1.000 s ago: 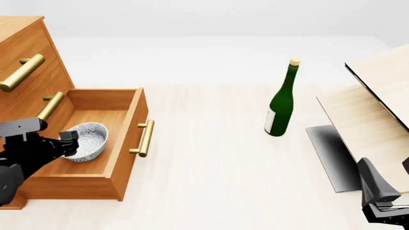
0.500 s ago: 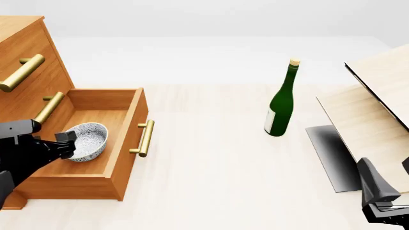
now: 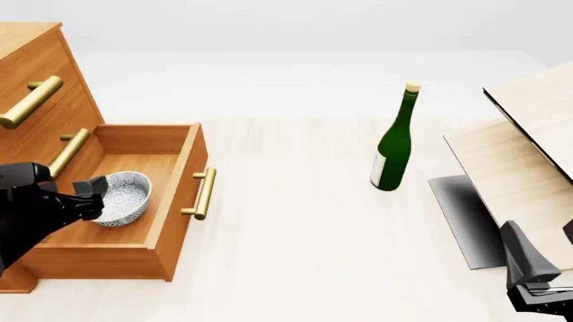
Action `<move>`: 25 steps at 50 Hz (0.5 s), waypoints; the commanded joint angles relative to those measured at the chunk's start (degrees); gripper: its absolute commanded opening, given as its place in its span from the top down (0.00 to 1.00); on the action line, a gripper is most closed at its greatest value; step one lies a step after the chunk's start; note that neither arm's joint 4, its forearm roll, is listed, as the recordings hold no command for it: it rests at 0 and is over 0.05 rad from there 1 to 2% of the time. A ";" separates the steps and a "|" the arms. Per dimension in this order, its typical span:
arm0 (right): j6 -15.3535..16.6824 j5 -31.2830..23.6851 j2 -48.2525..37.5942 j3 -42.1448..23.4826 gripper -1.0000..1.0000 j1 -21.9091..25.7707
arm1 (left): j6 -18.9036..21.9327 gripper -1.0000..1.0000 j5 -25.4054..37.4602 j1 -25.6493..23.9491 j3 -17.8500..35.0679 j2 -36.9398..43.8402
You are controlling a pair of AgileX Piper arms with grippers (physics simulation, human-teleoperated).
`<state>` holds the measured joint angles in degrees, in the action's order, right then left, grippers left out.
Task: Put the bowl in the bottom drawer of the cabinet and close it.
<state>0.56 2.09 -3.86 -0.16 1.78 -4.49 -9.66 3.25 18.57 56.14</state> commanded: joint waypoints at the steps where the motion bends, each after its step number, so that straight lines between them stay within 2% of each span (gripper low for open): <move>1: 0.01 0.03 -0.04 0.00 0.00 0.02 | -0.72 0.00 2.61 -2.20 0.58 -3.01; 5: 0.01 0.05 -0.07 0.00 0.00 0.02 | -2.30 0.00 3.13 -3.86 1.22 -2.56; 25: 0.03 0.02 -0.03 0.00 0.00 0.03 | -4.68 0.00 6.95 -9.64 3.66 -5.13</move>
<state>0.57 2.13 -3.91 -0.16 1.80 -7.96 -4.55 -3.71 21.17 52.13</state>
